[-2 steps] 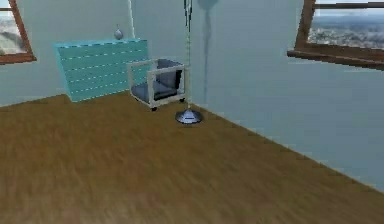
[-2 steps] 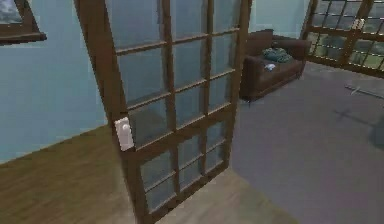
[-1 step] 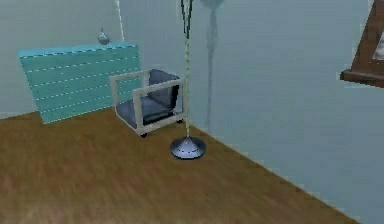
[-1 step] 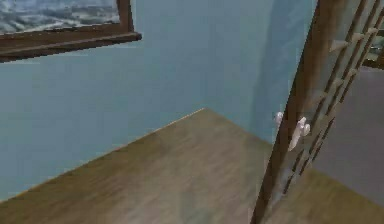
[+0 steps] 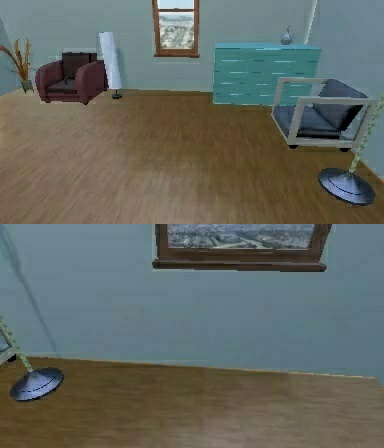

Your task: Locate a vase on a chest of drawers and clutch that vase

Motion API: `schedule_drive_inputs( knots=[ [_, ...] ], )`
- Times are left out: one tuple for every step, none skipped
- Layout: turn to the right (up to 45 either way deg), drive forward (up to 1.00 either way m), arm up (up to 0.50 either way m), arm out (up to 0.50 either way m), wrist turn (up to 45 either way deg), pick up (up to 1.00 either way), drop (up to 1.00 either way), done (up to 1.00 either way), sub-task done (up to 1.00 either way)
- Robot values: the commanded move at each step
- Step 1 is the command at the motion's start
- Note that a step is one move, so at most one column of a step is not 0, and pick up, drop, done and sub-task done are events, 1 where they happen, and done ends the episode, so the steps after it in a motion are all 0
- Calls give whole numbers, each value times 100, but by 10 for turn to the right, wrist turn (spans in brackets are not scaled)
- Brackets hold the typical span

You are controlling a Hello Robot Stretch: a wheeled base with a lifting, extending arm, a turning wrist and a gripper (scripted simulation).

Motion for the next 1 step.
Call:
schedule_drive_inputs(
  knots=[
    [0,60,0,0,0,0,0,0,0]
  ],
)
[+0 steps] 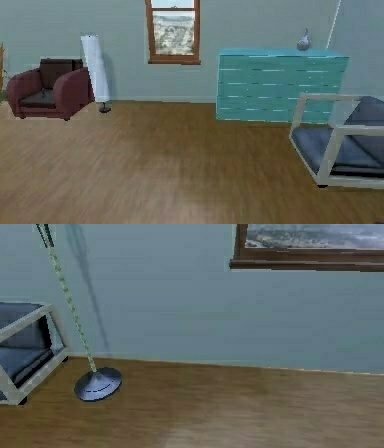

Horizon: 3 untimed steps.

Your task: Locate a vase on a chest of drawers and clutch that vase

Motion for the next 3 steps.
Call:
schedule_drive_inputs(
  knots=[
    [-60,0,0,0,0,0,0,0,0],
    [0,100,0,0,0,0,0,0,0],
    [0,100,0,0,0,0,0,0,0]
  ],
)
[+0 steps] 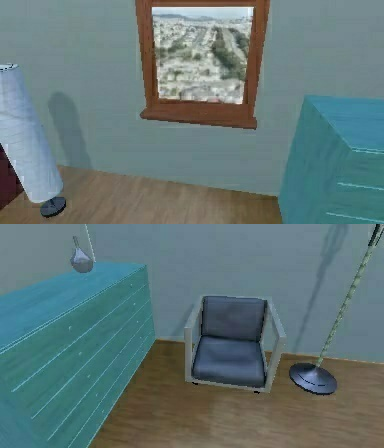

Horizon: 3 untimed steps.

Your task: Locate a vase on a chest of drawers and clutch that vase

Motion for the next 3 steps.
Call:
schedule_drive_inputs(
  knots=[
    [-60,0,0,0,0,0,0,0,0],
    [0,50,0,0,0,0,0,0,0],
    [450,0,0,0,0,0,0,0,0]
  ],
)
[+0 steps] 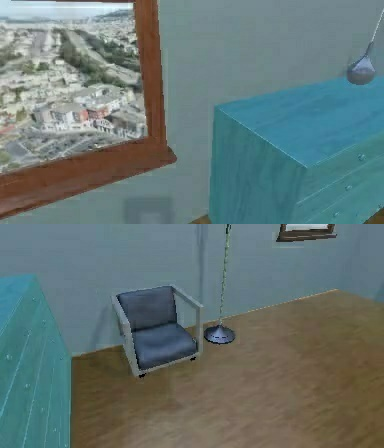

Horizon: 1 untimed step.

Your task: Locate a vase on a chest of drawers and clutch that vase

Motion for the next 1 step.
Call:
schedule_drive_inputs(
  knots=[
    [450,0,0,0,0,0,0,0,0]
  ],
)
